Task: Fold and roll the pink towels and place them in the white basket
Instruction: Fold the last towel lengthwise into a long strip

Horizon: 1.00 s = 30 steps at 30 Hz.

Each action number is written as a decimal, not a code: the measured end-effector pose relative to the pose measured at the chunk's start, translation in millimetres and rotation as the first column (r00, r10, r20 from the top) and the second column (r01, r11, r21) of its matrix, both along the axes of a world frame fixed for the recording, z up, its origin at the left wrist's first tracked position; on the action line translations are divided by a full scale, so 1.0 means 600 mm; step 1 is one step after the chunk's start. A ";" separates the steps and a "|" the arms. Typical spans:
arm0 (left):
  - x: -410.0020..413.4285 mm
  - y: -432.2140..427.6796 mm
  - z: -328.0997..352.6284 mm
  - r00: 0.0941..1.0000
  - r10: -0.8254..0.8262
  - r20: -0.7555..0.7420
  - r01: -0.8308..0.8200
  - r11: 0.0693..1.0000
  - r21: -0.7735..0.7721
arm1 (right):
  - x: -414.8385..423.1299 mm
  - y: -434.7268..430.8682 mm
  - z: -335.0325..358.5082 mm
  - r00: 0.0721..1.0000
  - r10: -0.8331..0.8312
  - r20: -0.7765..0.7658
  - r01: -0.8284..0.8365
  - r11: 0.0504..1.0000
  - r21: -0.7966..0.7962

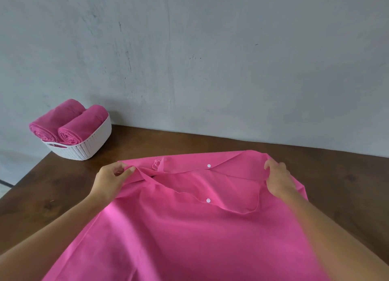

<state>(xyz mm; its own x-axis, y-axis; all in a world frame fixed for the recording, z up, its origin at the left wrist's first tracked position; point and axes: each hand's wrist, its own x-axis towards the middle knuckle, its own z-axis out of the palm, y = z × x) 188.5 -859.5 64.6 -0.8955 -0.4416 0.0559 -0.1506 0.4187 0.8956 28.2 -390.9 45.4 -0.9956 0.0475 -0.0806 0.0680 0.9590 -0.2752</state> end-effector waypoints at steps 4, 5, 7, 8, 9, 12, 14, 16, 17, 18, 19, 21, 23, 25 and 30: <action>0.005 -0.006 0.012 0.999 -0.028 -0.020 0.028 1.000 0.004 | 0.028 0.032 0.022 0.995 0.060 0.086 -0.066 0.995 0.073; 0.007 -0.008 0.015 0.999 -0.038 -0.021 0.038 0.999 0.002 | 0.036 0.042 0.028 0.994 0.058 0.089 -0.068 0.991 0.112; 0.010 -0.011 0.019 0.999 -0.047 -0.023 0.047 0.999 -0.006 | 0.056 0.059 0.042 0.997 0.027 0.071 -0.042 0.976 0.213; 0.013 -0.013 0.019 0.999 -0.047 -0.021 0.046 0.999 -0.017 | 0.067 0.068 0.051 0.998 0.007 0.058 -0.022 0.964 0.265; 0.016 -0.016 0.020 0.999 -0.049 -0.019 0.048 0.998 -0.032 | 0.079 0.075 0.060 0.999 -0.017 0.031 0.007 0.957 0.289; 0.029 -0.026 0.025 0.999 -0.051 -0.015 0.050 0.998 -0.044 | 0.119 0.096 0.081 0.996 -0.065 -0.060 0.079 0.960 0.270; 0.042 -0.032 0.029 0.998 -0.052 -0.019 0.052 0.998 -0.035 | 0.149 0.109 0.088 0.989 -0.090 -0.115 0.116 0.964 0.239; 0.061 -0.037 0.035 0.998 -0.057 -0.031 0.057 0.998 -0.021 | 0.180 0.119 0.094 0.979 -0.126 -0.161 0.163 0.957 0.241; 0.071 -0.039 0.037 0.998 -0.056 -0.037 0.055 0.998 -0.015 | 0.190 0.122 0.096 0.973 -0.138 -0.184 0.180 0.954 0.241; 0.085 -0.042 0.042 0.997 -0.059 -0.043 0.059 0.998 -0.006 | 0.209 0.125 0.100 0.967 -0.154 -0.201 0.200 0.952 0.230; 0.095 -0.045 0.044 0.997 -0.056 -0.053 0.057 0.998 0.004 | 0.219 0.127 0.103 0.965 -0.156 -0.209 0.203 0.952 0.227; 0.126 -0.055 0.050 0.997 -0.053 -0.062 0.055 0.998 0.027 | 0.256 0.127 0.110 0.961 -0.166 -0.220 0.217 0.948 0.232; 0.157 -0.070 0.053 0.996 -0.054 -0.066 0.056 0.998 0.042 | 0.295 0.124 0.118 0.954 -0.166 -0.250 0.229 0.941 0.250; 0.192 -0.083 0.060 0.996 -0.056 -0.063 0.060 0.997 0.053 | 0.333 0.119 0.122 0.945 -0.173 -0.278 0.240 0.944 0.226; 0.277 -0.100 0.071 0.996 -0.054 -0.068 0.057 0.997 0.053 | 0.428 0.105 0.128 0.943 -0.150 -0.296 0.197 0.971 0.134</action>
